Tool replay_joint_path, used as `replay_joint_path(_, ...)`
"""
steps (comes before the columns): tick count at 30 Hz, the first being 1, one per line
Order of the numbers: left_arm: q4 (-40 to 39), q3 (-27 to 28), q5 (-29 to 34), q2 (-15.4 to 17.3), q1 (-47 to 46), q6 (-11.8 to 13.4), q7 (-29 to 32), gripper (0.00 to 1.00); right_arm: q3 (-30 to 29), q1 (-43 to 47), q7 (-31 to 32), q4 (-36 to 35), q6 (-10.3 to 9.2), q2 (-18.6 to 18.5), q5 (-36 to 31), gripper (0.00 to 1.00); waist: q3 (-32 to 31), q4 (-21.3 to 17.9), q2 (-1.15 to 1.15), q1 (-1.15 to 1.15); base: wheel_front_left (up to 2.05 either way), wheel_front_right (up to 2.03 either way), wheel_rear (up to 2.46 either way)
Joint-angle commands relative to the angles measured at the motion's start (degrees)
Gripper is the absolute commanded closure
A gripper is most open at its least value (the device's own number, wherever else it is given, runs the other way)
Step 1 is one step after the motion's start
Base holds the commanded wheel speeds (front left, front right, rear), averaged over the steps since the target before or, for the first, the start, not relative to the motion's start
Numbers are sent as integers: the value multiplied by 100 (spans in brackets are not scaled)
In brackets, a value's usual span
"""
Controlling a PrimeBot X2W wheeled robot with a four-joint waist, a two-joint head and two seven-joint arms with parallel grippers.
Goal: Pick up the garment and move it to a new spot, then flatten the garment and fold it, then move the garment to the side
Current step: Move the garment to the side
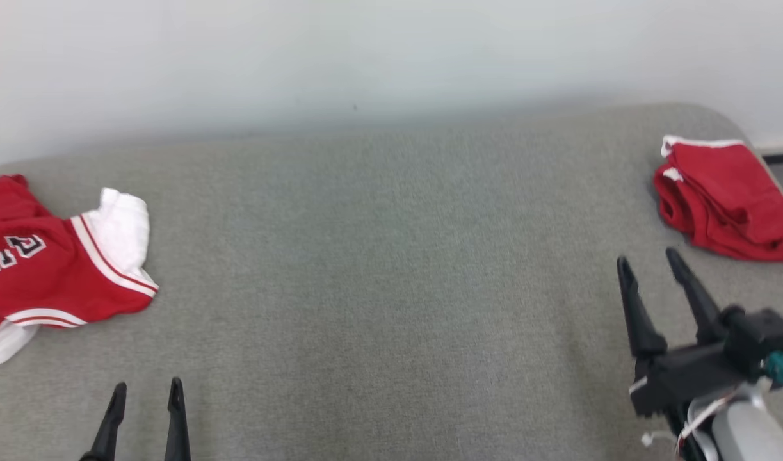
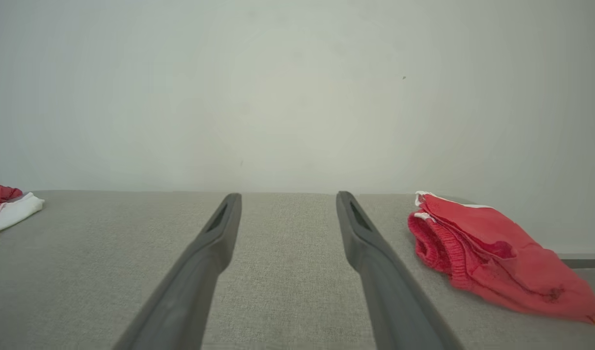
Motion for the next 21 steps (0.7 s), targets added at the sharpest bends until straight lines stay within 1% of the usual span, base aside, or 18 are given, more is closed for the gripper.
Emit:
replay_joint_path(1, 32, 11, 22, -13, 107, -24, -1, 0, -43, 217, -25, -72, -14, 64, -33, 0, -450, 259, 1, 1, 0, 0, 0)
replay_joint_path(6, 129, 16, 39, -10, 136, -35, -1, 0, -293, 849, -25, -357, -13, 296, -53, 0, -577, 346, 1, 1, 0, 0, 0)
replay_joint_path(12, 172, 5, 79, 2, 71, -56, -1, 0, -554, 1383, -8, -585, -13, 542, -120, 0, -613, 372, 1, 1, 0, 0, 0)
replay_joint_path(15, 195, -11, 94, 28, 35, -69, -1, 0, -706, 1547, 13, -649, -13, 631, -116, 0, -596, 385, 1, 1, 0, 0, 0)
replay_joint_path(21, 282, -33, 105, 57, -41, -75, -1, 0, -802, 1800, 52, -708, -13, 759, -163, 0, -560, 420, 1, 1, 0, 0, 0)
